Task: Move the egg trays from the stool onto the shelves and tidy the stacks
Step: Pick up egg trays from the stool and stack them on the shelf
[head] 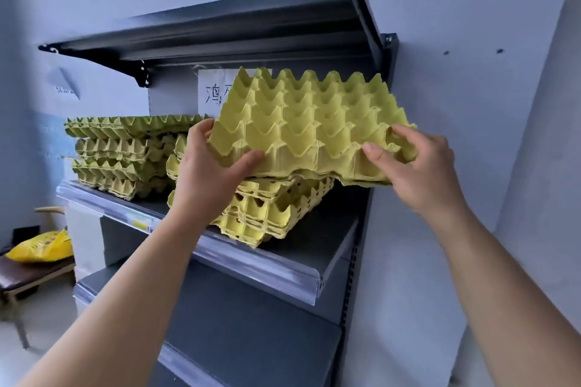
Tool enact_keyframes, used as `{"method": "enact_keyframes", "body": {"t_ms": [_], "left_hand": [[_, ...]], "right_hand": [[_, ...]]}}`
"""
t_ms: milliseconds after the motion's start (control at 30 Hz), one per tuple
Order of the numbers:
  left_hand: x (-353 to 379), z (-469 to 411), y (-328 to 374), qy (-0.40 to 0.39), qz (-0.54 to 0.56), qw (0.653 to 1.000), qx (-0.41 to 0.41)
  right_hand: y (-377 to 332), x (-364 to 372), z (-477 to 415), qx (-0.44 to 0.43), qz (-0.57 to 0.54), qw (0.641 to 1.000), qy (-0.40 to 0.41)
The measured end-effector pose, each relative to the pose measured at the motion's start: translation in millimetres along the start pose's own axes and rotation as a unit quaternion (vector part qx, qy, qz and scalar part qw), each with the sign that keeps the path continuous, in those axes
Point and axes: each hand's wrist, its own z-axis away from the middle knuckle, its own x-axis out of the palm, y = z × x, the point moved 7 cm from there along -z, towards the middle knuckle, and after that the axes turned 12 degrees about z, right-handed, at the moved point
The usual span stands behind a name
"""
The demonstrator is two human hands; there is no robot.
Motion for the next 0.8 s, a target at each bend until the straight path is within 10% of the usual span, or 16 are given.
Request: {"method": "enact_keyframes", "body": {"t_ms": [800], "left_hand": [[-59,-182,-152,-0.084,0.077,0.993,-0.018]], "right_hand": [[-141,142,-35,0.074,0.162,0.984,0.016]]}}
